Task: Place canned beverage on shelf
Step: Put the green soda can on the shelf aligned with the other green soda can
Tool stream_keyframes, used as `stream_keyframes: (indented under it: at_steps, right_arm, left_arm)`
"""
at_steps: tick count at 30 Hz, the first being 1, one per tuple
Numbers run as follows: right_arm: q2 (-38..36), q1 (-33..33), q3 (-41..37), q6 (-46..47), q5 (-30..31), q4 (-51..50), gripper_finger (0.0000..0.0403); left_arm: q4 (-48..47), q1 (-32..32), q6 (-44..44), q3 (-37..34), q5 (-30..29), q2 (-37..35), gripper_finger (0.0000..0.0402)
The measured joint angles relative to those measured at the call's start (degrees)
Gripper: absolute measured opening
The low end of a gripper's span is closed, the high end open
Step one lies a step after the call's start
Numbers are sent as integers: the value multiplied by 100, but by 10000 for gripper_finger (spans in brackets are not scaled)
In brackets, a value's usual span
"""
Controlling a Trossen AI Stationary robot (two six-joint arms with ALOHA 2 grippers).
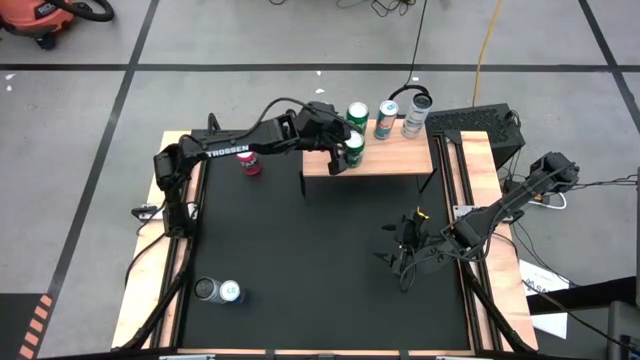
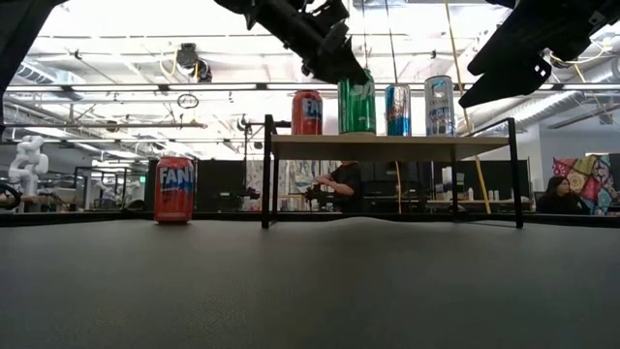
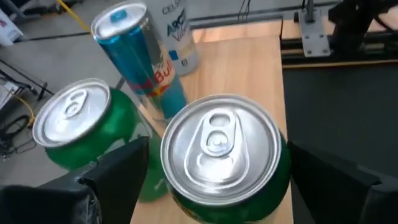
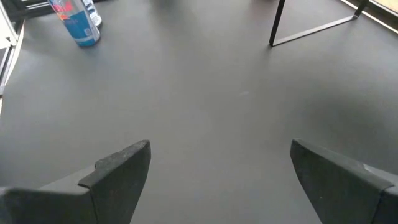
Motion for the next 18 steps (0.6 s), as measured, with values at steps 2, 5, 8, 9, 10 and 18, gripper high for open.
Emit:
stream_keyframes:
  at_steps: [2, 5, 8, 9, 10, 18]
  right_arm:
    - [0, 0, 0, -2, 0, 2, 375]
    - [0, 0, 0, 0, 0, 0, 375]
    - [0, 0, 0, 0, 6, 4, 375]
    - [0, 0, 0, -1, 14, 5, 375]
    - [0, 0, 0, -2, 22, 7, 375]
    - [0, 0, 0, 22, 127, -14, 375]
  left_arm:
    - [-4, -15, -3, -2, -163, 0, 370]
    - [-54, -27, 2, -9, -461, -117, 370]
    - [-23, -23, 6, -7, -521, -322, 370]
    - [-23, -20, 5, -1, -523, -378, 370]
    - [-54, -22, 2, 0, -523, -427, 370]
    - [-1091, -171, -194, 8, -856, -630, 370]
